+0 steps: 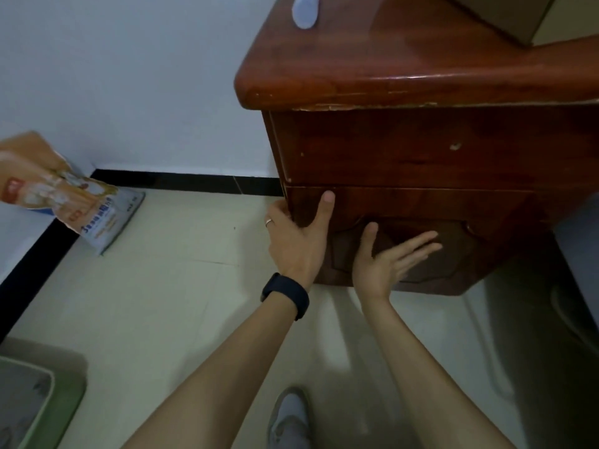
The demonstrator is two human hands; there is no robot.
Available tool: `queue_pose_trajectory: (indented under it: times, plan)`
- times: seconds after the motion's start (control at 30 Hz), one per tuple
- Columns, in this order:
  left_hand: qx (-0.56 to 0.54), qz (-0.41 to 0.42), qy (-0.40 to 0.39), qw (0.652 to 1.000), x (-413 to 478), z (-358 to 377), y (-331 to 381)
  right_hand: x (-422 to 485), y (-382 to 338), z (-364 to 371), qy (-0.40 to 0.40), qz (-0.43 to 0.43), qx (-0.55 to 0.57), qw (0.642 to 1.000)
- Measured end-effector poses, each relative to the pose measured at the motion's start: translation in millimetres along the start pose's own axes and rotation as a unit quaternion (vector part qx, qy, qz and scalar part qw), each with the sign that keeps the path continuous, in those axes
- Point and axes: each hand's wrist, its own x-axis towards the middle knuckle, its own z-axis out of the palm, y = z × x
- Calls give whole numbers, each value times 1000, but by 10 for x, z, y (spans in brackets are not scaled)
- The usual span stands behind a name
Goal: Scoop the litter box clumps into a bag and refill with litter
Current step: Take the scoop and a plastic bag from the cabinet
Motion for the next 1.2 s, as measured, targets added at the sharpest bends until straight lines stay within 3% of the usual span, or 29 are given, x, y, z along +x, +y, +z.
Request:
queue_pose_trajectory:
  times: [0.17,0.33,0.47,0.63,0.7,0.73,0.8,0.93,1.0,1.07,1.2]
  plan:
    - [-13,11,-48,999,-74,-173,-13,-128,-67,-594,-114,18,26,993]
    - [70,83,-64,992,-551,-538,-271,-248,-622,-1095,-102,57,133,984]
    - [168,153,-90,970,-847,-779,-322,-207,-1018,-1210,-127,96,87,983]
    - [247,176,-190,934,-754,-1080,4,-266,-1054,-1204,-144,91,34,985]
    - [267,249,-135,921,-651,-1168,271,-285,-1056,-1212,-139,87,17,986]
    - [298,315,-79,897,-591,-1184,417,-298,-1045,-1218,-137,84,12,987]
    - [389,448,-8,805,-508,-1128,744,-339,-1018,-1270,-140,74,13,987]
    - [526,594,-90,602,-376,-708,1044,-411,-883,-1557,-167,42,-10,985]
    - [579,595,-122,544,-274,-472,990,-430,-816,-1783,-190,21,-22,981]
    - [593,573,-120,553,-194,-284,907,-423,-745,-2058,-225,12,-22,974]
    - [546,543,-94,630,-194,-90,735,-365,-603,-2548,-291,5,-23,956]
